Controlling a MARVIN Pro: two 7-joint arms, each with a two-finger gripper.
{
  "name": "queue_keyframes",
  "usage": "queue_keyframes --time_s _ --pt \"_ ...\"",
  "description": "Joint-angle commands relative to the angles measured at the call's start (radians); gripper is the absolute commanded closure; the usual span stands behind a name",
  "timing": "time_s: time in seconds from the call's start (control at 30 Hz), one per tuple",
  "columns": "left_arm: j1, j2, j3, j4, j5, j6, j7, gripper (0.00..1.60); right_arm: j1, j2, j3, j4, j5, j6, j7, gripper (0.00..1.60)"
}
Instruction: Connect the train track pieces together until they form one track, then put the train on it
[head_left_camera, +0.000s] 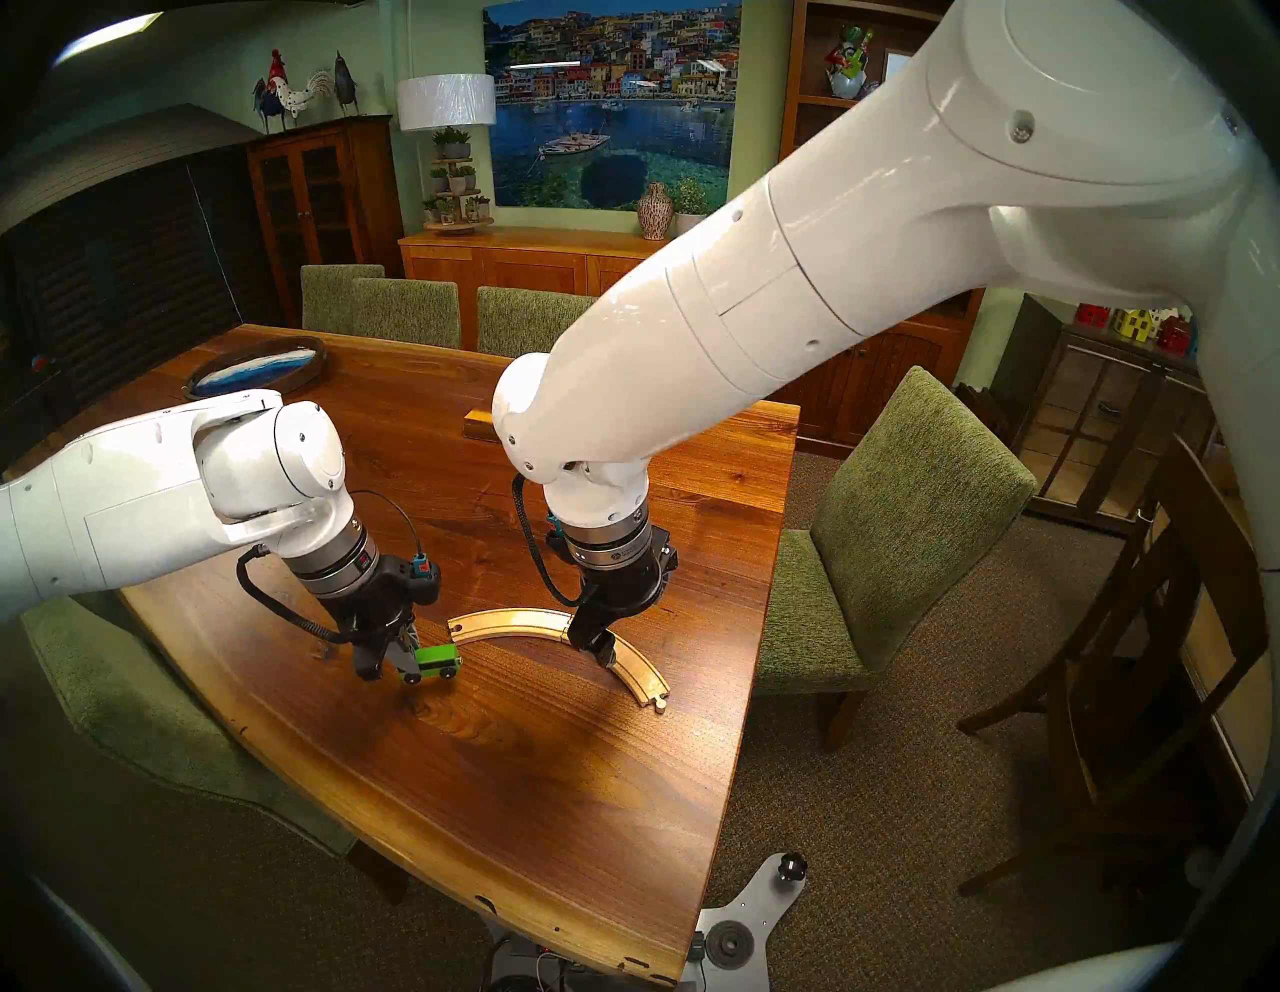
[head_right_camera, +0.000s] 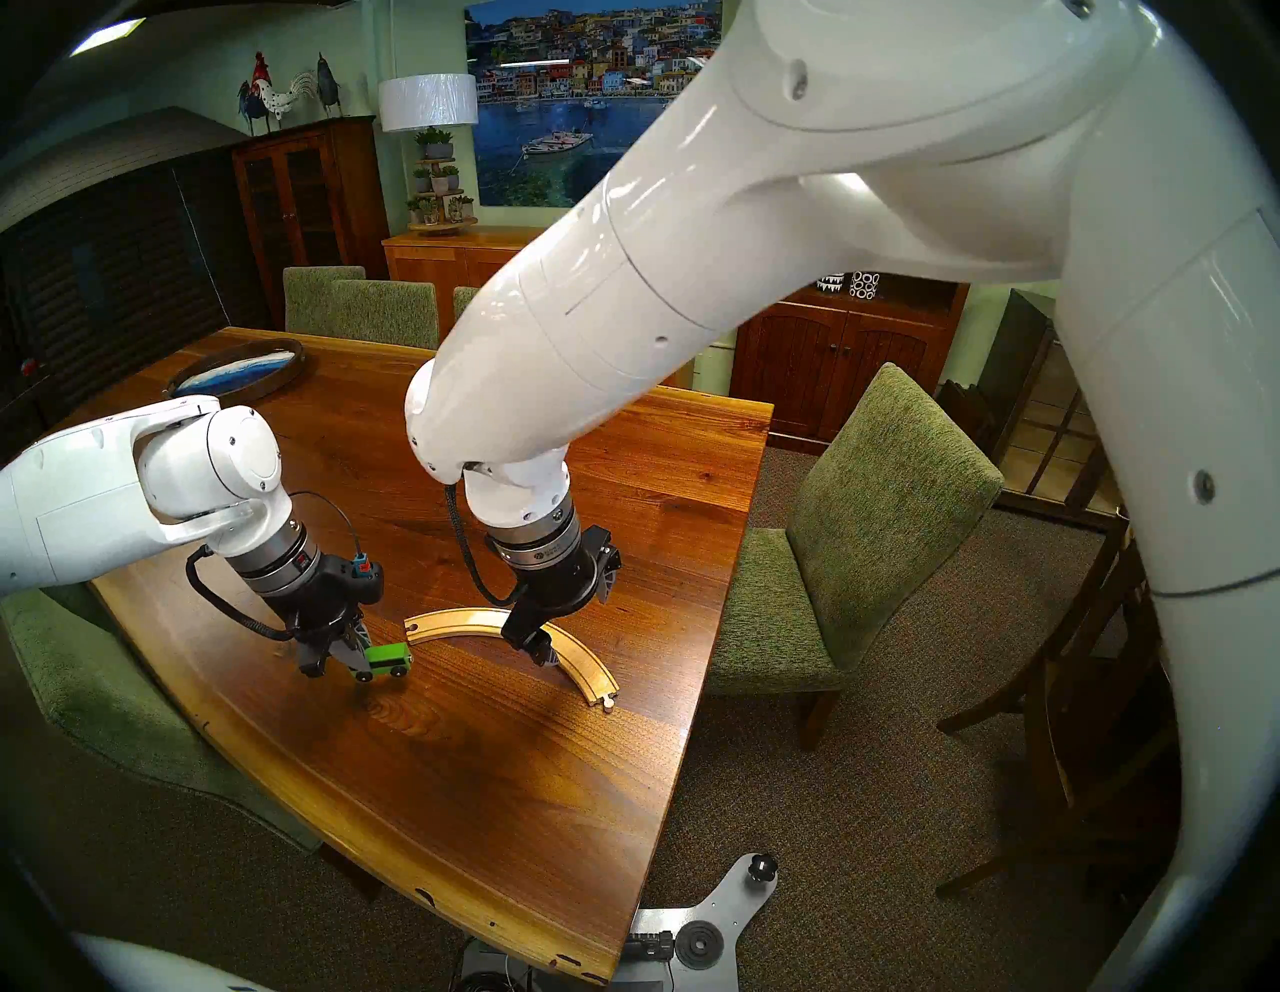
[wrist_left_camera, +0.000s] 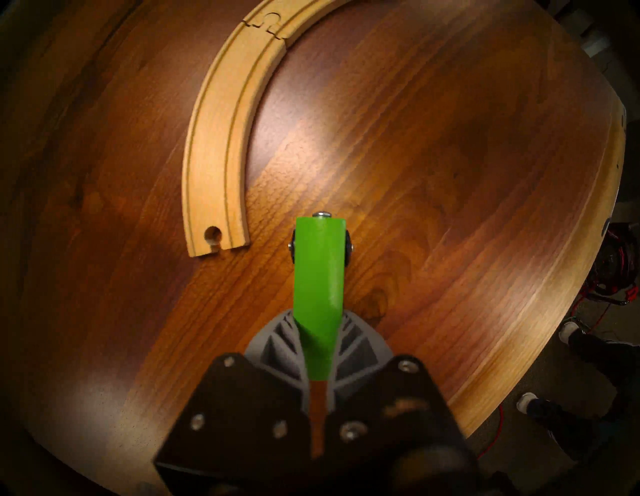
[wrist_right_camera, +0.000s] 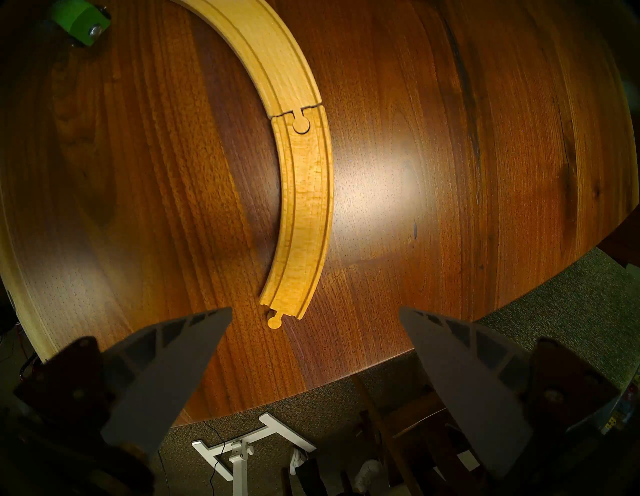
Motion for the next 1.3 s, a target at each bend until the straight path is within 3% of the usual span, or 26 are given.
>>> queue_keyframes --time_s 0.0,0.53,1.27 --pt "-0.024 -0.086 -0.038 0.068 -0.012 0.009 0.026 1.6 0.025 0.013 0.004 0.009 -0.001 0.0 -0.001 0.0" --pt "-0.01 -0.22 -0.047 0.194 -0.05 0.041 0.043 1.6 0.025 0.014 0.004 0.009 -0.001 0.0 -0.002 0.0" --pt "0.003 -0.229 -0.052 0.227 -0.084 0.031 0.052 1.6 0.025 0.014 0.005 0.009 -0.002 0.0 -0.002 0.0"
